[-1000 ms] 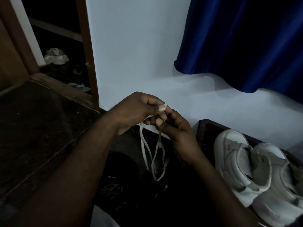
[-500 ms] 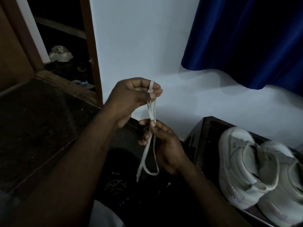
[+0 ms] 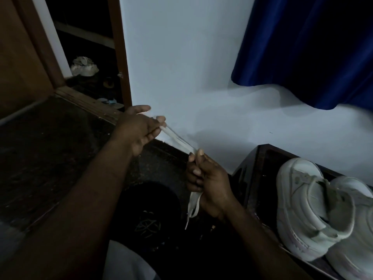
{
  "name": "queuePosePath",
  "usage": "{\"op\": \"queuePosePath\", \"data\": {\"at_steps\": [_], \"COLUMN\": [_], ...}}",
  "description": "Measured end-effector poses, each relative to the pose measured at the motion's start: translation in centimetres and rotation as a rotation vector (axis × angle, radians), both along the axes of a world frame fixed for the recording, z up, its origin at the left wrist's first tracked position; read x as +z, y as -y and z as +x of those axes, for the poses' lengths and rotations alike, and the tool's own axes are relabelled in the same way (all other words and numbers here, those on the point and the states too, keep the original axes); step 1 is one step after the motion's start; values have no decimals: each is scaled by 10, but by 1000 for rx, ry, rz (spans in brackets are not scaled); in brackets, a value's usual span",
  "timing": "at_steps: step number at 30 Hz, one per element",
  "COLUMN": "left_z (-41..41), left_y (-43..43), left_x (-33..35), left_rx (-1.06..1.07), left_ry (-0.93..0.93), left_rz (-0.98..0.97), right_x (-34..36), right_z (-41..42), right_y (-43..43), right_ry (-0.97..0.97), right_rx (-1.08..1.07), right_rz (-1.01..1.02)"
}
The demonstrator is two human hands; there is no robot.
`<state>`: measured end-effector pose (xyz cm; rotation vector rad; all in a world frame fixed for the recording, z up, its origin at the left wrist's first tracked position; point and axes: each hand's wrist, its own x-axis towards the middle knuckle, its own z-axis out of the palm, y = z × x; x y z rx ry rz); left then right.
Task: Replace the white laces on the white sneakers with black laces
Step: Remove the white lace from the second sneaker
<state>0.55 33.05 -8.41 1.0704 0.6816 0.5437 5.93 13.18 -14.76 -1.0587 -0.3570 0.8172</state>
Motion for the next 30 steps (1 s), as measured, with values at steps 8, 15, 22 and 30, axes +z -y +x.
{"op": "queuePosePath", "data": {"at_steps": [8, 15, 22, 30], "left_z": [-3, 14, 13, 19], "left_y": [20, 44, 42, 43], "left_x": [-24, -27, -33, -36], "left_rx": [-725, -958, -1037, -1117], "left_ry": [-560, -743, -860, -366], "left_rz": [374, 554, 652, 469], "right_x": [4, -1, -4, 2], "right_z": [16, 15, 6, 12], "right_y": [-2, -8, -24, -16], "right_ry": [-185, -262, -285, -377], "right_rx": [-229, -219, -262, -253], "right_rz": [268, 332, 271, 353]}}
